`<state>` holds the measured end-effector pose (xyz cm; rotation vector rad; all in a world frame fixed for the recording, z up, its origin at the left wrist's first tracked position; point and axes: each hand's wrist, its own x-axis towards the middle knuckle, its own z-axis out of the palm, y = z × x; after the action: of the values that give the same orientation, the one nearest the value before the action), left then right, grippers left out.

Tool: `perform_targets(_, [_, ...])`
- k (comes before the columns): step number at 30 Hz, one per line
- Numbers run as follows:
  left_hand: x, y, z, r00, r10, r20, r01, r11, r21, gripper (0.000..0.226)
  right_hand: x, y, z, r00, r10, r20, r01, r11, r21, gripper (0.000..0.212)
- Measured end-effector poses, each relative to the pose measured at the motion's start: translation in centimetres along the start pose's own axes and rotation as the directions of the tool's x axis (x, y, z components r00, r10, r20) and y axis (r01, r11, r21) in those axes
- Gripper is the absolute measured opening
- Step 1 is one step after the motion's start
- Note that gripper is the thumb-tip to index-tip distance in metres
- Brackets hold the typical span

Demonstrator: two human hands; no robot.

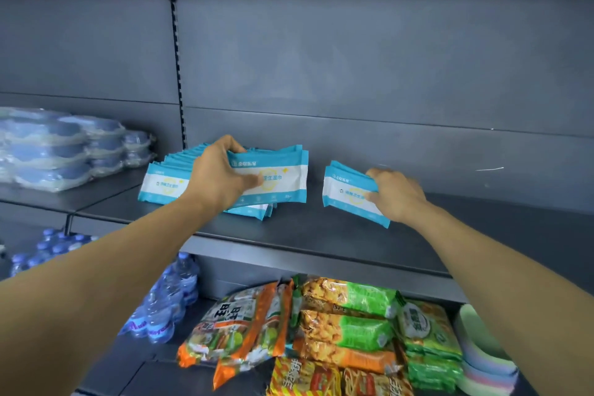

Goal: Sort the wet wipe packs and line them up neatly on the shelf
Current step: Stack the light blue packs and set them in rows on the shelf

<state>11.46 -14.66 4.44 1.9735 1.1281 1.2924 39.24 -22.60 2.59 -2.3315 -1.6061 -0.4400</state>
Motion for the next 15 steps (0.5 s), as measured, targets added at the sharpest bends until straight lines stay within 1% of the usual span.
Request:
perform_targets(5, [3.1,-0.4,0.4,1.000,0.018,-0.008,-0.018,1.000,-0.004,0.043,3.4,-1.3,1.6,1.000,-0.003,-0.012,0.004,1.000,0.014,0.017])
perform_targets(15, [11.9,-3.3,1.2,0.994,0.079,0.070,-0.074,0.995,-0.067,0.044,11.6,-2.4,5.7,0.996,0.080,-0.028,-0.081,0.996,-0.034,0.023])
